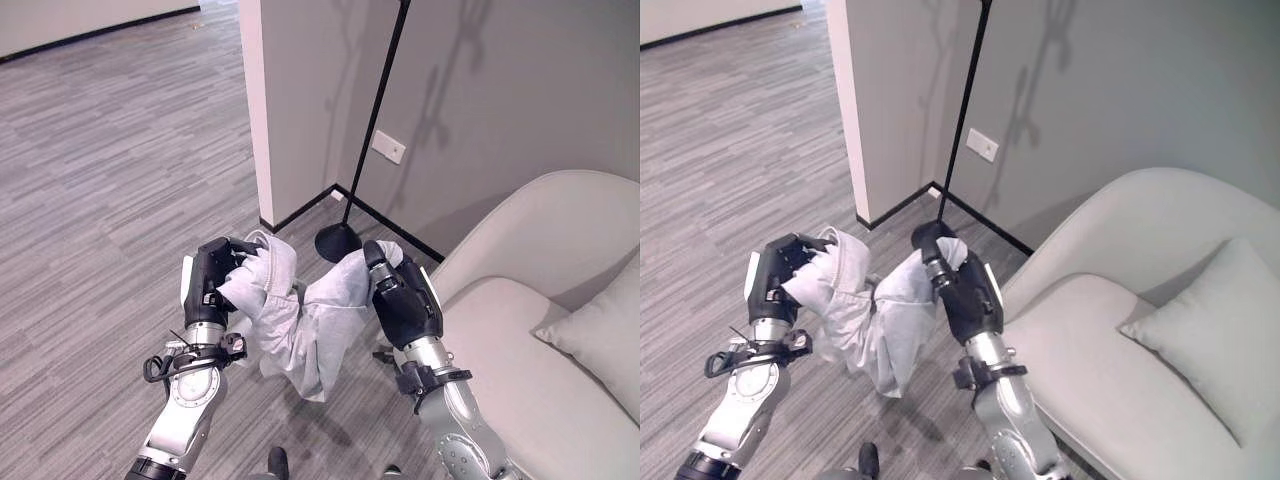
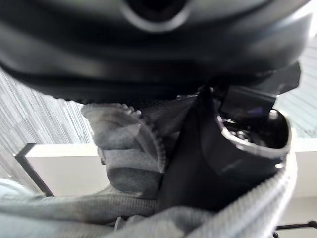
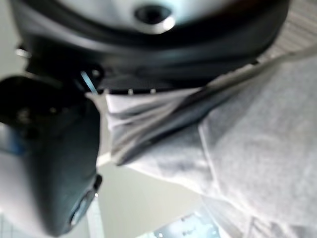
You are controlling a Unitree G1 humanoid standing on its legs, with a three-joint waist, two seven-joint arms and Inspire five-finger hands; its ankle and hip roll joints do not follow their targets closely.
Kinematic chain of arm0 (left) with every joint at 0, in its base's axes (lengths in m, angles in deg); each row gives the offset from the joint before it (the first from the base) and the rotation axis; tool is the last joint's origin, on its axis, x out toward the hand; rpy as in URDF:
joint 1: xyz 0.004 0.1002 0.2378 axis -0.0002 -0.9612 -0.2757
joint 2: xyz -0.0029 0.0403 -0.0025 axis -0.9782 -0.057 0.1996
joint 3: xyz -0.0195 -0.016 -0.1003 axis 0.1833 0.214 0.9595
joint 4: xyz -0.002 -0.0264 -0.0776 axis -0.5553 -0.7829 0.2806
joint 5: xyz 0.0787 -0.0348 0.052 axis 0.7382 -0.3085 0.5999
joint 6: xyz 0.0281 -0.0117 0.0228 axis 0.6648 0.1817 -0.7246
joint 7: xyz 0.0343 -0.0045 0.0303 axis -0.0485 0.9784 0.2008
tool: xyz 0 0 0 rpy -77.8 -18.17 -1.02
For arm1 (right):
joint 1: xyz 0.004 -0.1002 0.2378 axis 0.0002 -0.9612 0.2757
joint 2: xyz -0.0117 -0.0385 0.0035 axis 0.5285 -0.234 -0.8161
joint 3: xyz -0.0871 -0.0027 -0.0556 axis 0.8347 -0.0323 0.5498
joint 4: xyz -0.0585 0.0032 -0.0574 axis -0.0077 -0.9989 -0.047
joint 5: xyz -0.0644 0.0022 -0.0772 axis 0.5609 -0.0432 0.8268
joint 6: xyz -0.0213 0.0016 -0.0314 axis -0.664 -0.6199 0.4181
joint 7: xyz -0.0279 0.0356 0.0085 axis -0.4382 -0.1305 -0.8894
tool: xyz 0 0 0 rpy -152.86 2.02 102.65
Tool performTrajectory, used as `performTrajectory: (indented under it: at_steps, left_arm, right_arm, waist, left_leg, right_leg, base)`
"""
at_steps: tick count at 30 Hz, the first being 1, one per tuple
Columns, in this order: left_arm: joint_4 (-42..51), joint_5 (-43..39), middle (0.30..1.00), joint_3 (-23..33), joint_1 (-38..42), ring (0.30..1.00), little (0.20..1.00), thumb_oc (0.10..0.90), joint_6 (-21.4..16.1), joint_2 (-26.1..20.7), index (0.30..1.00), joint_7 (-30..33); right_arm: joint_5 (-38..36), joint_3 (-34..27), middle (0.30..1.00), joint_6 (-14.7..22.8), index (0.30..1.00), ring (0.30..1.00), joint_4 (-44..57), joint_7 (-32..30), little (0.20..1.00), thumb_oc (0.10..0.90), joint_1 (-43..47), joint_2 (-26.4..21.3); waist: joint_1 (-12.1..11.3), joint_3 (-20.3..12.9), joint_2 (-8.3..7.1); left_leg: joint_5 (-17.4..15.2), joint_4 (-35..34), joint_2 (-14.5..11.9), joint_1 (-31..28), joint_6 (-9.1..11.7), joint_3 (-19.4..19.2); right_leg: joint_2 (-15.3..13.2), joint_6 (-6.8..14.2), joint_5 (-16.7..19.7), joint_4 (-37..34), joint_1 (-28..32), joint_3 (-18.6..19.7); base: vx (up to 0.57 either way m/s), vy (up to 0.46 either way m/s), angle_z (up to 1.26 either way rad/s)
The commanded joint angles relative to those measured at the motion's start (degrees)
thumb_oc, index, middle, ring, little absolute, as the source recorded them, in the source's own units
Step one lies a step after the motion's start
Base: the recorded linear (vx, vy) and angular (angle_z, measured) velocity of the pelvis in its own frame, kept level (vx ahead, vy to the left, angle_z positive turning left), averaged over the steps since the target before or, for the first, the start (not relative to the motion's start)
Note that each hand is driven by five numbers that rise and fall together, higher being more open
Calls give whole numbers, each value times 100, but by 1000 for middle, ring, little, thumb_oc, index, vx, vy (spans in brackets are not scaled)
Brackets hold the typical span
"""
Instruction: Hang the clothes on the sofa on the clothes rack.
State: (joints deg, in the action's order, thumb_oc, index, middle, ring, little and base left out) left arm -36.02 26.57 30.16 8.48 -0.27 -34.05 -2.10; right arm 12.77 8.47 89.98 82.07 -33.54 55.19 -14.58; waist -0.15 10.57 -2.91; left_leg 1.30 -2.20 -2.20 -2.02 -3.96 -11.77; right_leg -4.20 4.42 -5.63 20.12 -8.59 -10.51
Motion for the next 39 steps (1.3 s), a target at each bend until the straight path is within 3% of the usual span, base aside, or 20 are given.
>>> performTrajectory:
  at_steps: [1,3,5,7,8,10,11,15,19,20,23,26,29,30,34,35,36,37,39]
  left_arm:
    - [752,267,300,27,395,300,300,400,-601,-50,300,-249]
    - [681,120,300,-172,408,300,300,400,-589,132,300,-424]
    - [715,76,300,-225,389,300,300,400,-618,163,300,-494]
    - [793,59,300,-227,440,300,300,400,-627,140,300,-554]
    - [725,20,300,-256,505,300,300,400,-650,199,300,-532]
    - [667,-110,300,-300,557,300,300,400,-642,266,300,-501]
    - [656,-151,300,-271,560,300,300,400,-652,300,300,-481]
    - [682,-127,300,-258,554,300,300,400,-695,327,300,-407]
    - [625,23,300,-281,662,300,300,400,-764,352,300,-198]
    - [606,19,300,-275,682,300,300,400,-778,370,300,-139]
    - [579,79,300,-231,704,300,300,400,-822,378,300,-26]
    - [535,179,300,-246,663,300,300,400,-793,391,300,-56]
    - [482,519,300,-294,802,300,300,400,-751,216,300,90]
    - [479,528,300,-298,806,300,300,400,-751,212,300,99]
    - [504,1114,300,-232,1115,300,300,400,-728,-58,300,563]
    - [507,1238,300,-210,1210,300,300,400,-714,-103,300,680]
    - [514,1498,300,-90,1449,300,300,400,-665,-181,300,1045]
    - [510,1503,300,-90,1461,300,300,400,-664,-181,300,1052]
    - [454,1837,300,7,1808,300,300,400,-625,-268,300,1470]
  right_arm:
    - [-59,-357,300,595,300,300,476,263,300,400,539,-86]
    - [-90,-455,300,637,300,300,537,234,300,400,447,-113]
    - [-123,-410,300,631,300,300,390,229,300,400,487,-101]
    - [-101,-442,300,621,300,300,377,234,300,400,589,-131]
    - [-110,-446,300,640,300,300,300,206,300,400,621,-218]
    - [-43,-442,300,596,300,300,244,116,300,400,663,-278]
    - [-35,-455,300,584,300,300,304,163,300,400,686,-310]
    - [40,-442,300,589,300,300,304,194,300,400,714,-357]
    - [414,-493,300,579,300,300,257,61,300,400,830,-486]
    - [489,-521,300,575,300,300,233,4,300,400,858,-498]
    - [685,-563,300,577,300,300,203,-110,300,400,941,-524]
    - [828,-568,300,554,300,300,204,-85,300,400,874,-530]
    - [1280,-614,300,490,300,300,250,-240,300,400,877,-506]
    - [1289,-613,300,488,300,300,251,-247,300,400,878,-498]
    - [2141,-816,300,458,300,300,224,-747,300,400,1113,-372]
    - [2329,-869,300,436,300,300,221,-901,300,400,1178,-331]
    - [2812,-1010,300,435,300,300,218,-1261,300,400,1392,-255]
    - [2819,-1009,300,432,300,300,218,-1268,300,400,1403,-253]
    - [3191,-1040,300,413,300,300,142,-1580,300,400,1725,-124]
  waist:
    - [96,-653,-107]
    - [142,-663,-188]
    - [122,-692,-243]
    - [101,-718,-334]
    - [65,-644,-362]
    - [52,-592,-354]
    - [10,-630,-368]
    - [-99,-736,-374]
    - [-195,-738,-224]
    - [-230,-718,-209]
    - [-292,-696,-155]
    - [-328,-811,-102]
    - [-324,-937,-224]
    - [-338,-944,-240]
    - [-321,-1016,-395]
    - [-312,-1006,-368]
    - [-247,-946,-295]
    - [-258,-945,-285]
    - [-202,-834,-159]
  left_leg:
    - [-238,-280,96,76,523,407]
    - [-316,-280,267,-91,444,460]
    - [-389,-228,290,-198,448,466]
    - [-749,588,238,-9,501,383]
    - [-857,1967,10,588,543,276]
    - [-600,2506,-153,956,556,258]
    - [-480,2325,-258,1110,525,211]
    - [-339,1433,-213,1140,594,443]
    - [502,-5,-298,1281,902,885]
    - [578,-131,-330,1381,954,955]
    - [714,-143,-400,1533,1063,1094]
    - [731,-162,-445,1398,1024,1101]
    - [491,221,-280,1388,865,979]
    - [470,246,-271,1402,858,959]
    - [124,337,6,1166,535,741]
    - [95,315,41,1105,466,707]
    - [-39,257,169,832,292,656]
    - [-16,249,156,846,290,645]
    - [-87,174,186,589,162,536]
  right_leg:
    - [245,103,354,-1303,327,381]
    - [453,-55,438,-1577,464,649]
    - [430,-40,569,-1789,657,642]
    - [361,16,689,-2178,936,631]
    - [343,-82,676,-2378,1218,620]
    - [323,-155,604,-2373,1300,612]
    - [253,-140,561,-2433,1375,618]
    - [184,-93,486,-2487,1417,693]
    - [210,-77,191,-2510,1685,774]
    - [192,-69,122,-2511,1765,826]
    - [118,-37,-8,-2502,1996,993]
    - [45,36,-103,-2503,2164,1064]
    - [-376,213,-93,-2249,2160,1126]
    - [-393,221,-103,-2241,2145,1141]
    - [-736,462,477,-1477,1808,1274]
    - [-749,484,641,-1181,1643,1313]
    - [-830,465,1045,-335,1295,1378]
    - [-816,465,1066,-333,1268,1395]
    - [-954,358,1488,370,897,1203]
  base:
    - [80,94,-37]
    - [159,5,-3]
    - [170,-95,0]
    - [155,-155,-27]
    - [94,-123,-13]
    - [110,-33,31]
    - [175,60,9]
    - [161,80,-40]
    - [263,154,-23]
    - [243,147,-17]
    - [254,166,-29]
    - [314,212,-28]
    - [345,273,-40]
    - [320,318,3]
    - [177,208,7]
    - [227,365,-5]
    - [127,271,1]
    - [134,286,15]
    - [81,226,9]
